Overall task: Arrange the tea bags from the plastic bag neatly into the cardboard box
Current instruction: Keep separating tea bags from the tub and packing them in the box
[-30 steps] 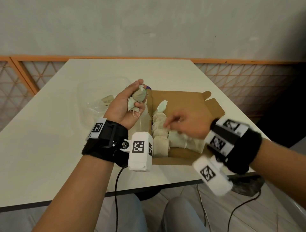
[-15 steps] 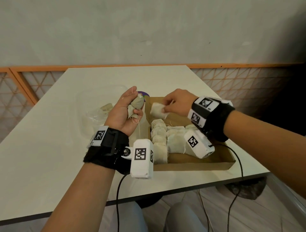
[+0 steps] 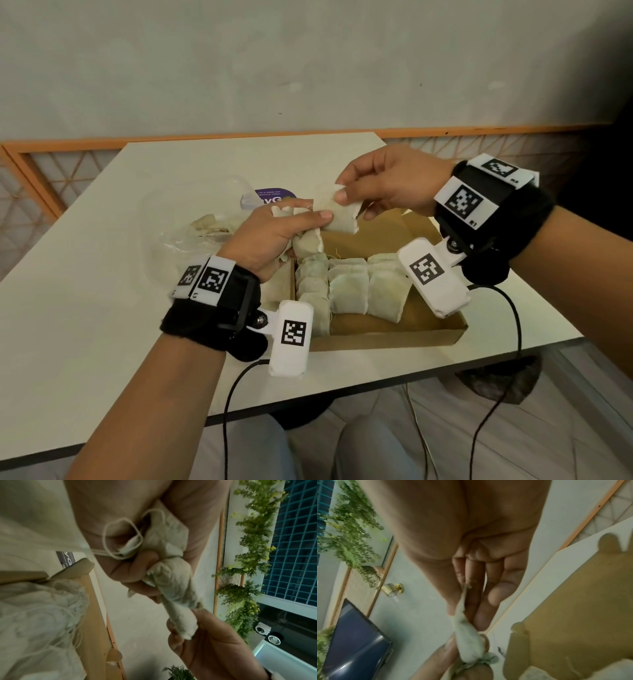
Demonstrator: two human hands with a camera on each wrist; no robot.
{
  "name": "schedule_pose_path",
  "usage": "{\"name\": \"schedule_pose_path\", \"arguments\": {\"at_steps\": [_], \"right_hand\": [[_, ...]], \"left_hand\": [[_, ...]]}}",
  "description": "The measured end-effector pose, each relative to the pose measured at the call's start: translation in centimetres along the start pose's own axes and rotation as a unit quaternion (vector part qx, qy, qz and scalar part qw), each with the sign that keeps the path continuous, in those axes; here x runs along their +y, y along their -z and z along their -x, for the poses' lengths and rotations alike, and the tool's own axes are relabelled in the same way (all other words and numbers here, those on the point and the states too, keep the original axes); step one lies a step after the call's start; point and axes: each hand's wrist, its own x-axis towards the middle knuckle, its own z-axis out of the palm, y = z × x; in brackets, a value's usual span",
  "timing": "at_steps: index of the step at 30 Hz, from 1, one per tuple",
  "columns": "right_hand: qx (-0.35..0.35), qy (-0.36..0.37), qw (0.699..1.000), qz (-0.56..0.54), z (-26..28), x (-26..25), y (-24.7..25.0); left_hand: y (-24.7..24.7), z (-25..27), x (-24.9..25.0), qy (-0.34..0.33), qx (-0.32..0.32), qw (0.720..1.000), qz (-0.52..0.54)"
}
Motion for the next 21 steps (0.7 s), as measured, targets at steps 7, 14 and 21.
{"name": "schedule_pose_path", "arguments": {"at_steps": [7, 14, 21], "right_hand": [[0.009, -0.096, 0.993, 0.062, 3.1, 5.4, 0.5], [-0.127, -0.148, 0.974, 0.117, 3.2, 7.5, -3.7], [-0.012, -0.151, 0.96, 0.235, 2.5, 6.1, -3.8]], "left_hand": [[0.5, -0.1, -0.2, 0.0, 0.034, 0.999, 0.026], [1.1, -0.5, -0.4, 0.01, 0.004, 0.997, 0.074], [2.1, 0.5, 0.3, 0.063, -0.003, 0.941, 0.333]]}}
